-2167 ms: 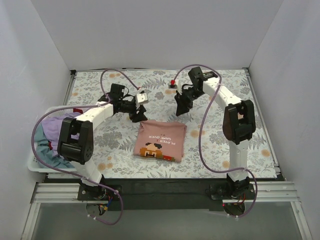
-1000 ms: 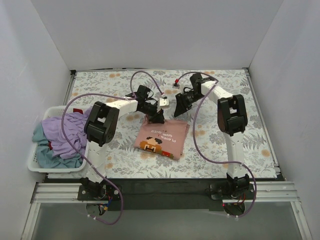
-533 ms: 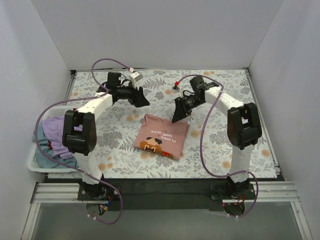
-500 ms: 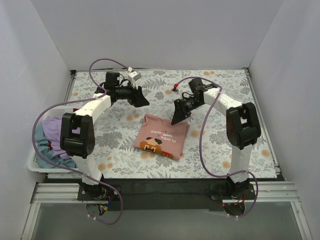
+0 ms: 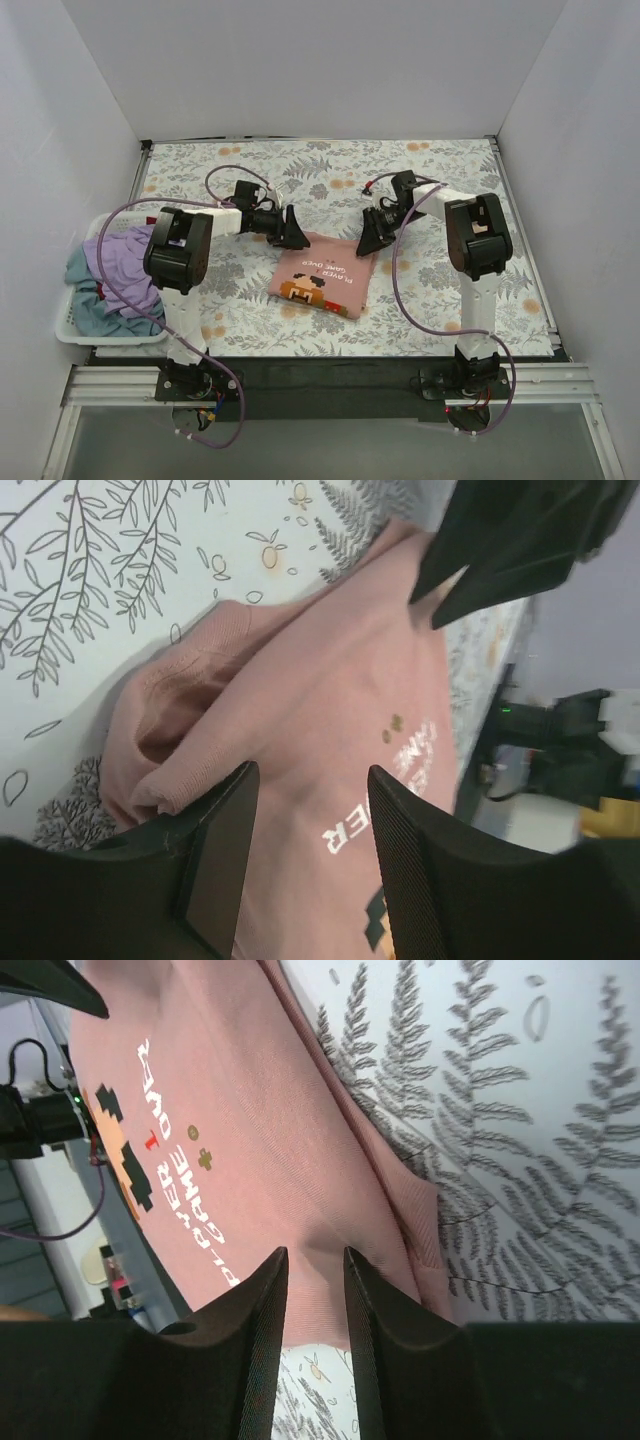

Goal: Fold and stack the t-shirts
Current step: Fold the tshirt

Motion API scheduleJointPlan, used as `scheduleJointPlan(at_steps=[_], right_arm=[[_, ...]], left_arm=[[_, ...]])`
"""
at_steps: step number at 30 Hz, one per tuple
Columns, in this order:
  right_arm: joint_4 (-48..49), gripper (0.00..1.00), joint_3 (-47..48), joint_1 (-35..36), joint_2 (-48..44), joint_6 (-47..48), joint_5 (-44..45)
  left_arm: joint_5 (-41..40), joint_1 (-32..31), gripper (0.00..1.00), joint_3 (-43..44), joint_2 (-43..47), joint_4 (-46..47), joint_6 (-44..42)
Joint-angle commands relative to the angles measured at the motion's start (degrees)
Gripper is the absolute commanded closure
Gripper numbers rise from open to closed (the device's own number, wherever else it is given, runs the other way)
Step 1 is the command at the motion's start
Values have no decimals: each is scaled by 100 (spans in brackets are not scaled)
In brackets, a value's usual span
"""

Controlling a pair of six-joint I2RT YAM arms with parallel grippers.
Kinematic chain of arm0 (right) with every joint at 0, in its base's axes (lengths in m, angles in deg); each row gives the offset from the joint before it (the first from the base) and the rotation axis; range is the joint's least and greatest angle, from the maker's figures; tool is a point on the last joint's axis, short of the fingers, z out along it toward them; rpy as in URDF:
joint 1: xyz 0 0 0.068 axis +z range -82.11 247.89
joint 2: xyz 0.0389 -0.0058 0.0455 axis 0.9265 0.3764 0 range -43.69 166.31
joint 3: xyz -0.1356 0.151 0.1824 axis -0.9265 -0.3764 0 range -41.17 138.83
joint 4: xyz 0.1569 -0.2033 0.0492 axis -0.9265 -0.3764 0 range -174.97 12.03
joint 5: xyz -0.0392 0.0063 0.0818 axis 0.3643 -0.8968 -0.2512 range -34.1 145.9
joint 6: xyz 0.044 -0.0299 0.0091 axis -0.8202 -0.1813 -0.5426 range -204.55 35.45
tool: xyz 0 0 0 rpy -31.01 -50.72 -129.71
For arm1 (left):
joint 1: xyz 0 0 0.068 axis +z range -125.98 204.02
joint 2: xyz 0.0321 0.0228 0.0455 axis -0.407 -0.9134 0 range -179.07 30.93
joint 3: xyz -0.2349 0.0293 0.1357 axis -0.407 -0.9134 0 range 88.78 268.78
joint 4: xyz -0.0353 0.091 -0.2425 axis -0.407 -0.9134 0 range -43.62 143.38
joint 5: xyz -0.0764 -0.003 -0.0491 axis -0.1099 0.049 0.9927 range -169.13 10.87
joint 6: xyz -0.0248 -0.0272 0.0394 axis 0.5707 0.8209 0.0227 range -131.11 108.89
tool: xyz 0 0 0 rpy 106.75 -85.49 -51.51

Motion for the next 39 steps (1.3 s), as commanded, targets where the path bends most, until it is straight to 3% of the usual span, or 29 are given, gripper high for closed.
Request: scheduleJointPlan(at_steps=[1, 8, 13, 18, 23, 27, 30, 34, 39], right_arm=[[147, 63, 534, -161, 530, 29, 953], [146, 61, 1800, -267, 1016, 20, 1456], [120, 56, 1897, -276, 244, 371, 1088], [120, 38, 1301, -118, -873, -31, 148], [672, 38, 37, 628, -1454, -1127, -958], [1569, 38, -844, 1095, -1437, -1614, -1180], [1641, 39, -1099, 1122, -1025, -1536, -1128], [1667, 40, -1537, 702, -296, -1553, -979], [1509, 40, -1899, 51, -153, -1500, -487]], left_arm=[[-507, 160, 53, 534, -152, 436, 611], [-465, 450, 53, 1177, -672, 445, 1078], [221, 512, 51, 783, 319, 629, 833], [581, 381, 49, -535, 1778, 673, 1113], [555, -225, 48, -1345, 2326, 814, 1675], [502, -569, 48, -1617, 2010, 1374, 2158], [284, -534, 48, -1644, 1518, 1421, 2239], [-7, -227, 49, -1749, 745, 1237, 2344], [-165, 274, 50, -1917, 85, 999, 2389]])
